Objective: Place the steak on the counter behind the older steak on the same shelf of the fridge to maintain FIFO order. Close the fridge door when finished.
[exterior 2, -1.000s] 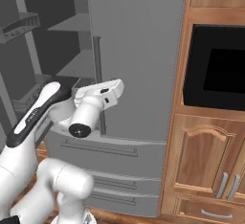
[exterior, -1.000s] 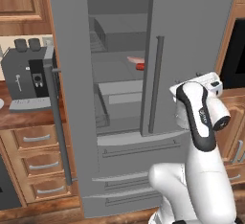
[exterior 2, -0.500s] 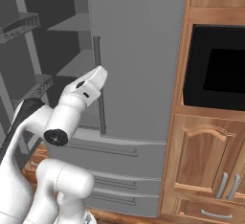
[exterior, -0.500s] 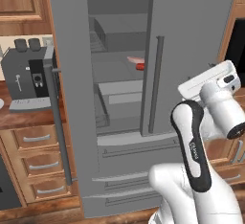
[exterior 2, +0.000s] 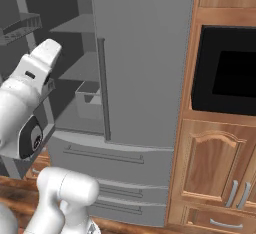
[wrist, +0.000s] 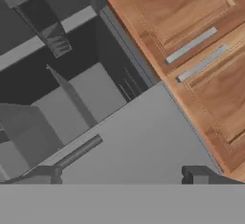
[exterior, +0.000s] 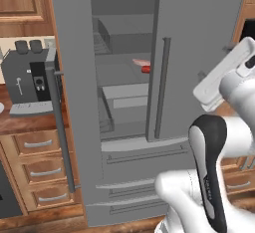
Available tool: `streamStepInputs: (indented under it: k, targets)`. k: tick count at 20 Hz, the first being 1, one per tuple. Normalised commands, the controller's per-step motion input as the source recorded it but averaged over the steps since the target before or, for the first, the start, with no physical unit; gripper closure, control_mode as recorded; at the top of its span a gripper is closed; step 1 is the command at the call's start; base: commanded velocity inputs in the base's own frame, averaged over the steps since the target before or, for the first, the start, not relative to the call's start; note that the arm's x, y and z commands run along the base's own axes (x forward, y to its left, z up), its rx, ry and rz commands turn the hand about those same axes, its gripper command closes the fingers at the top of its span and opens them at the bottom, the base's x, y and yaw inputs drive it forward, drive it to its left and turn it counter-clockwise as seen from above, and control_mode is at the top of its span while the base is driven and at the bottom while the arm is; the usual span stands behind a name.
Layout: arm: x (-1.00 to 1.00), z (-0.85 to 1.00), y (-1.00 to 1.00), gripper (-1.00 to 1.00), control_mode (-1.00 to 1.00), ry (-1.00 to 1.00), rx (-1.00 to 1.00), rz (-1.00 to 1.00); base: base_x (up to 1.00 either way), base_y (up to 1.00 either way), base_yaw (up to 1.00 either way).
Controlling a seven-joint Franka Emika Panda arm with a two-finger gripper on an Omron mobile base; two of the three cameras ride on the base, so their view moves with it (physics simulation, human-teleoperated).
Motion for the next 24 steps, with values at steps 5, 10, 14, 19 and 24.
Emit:
streamStepInputs:
  k: [5, 10, 14, 19, 24]
  targets:
    - [-0.84, -0.17, 0.94, -1.00, -1.00, 0.16, -0.30, -0.02, 0.00, 0.00, 0.00]
    - [-0.87, -0.33, 0.71, -1.00, -1.00, 0.00, -0.16, -0.03, 0.00, 0.00, 0.00]
    - [-0.97, 0.06, 0.32, -1.00, -1.00, -0.15, -0.10, -0.03, 0.00, 0.00, 0.00]
    - [-0.59, -0.07, 0.46, -1.00, -1.00, -0.03, -0.07, -0.01, 0.00, 0.00, 0.00]
    - [0.00, -0.49, 0.91, -1.00, -1.00, 0.04, -0.07, -0.01, 0.00, 0.00, 0.00]
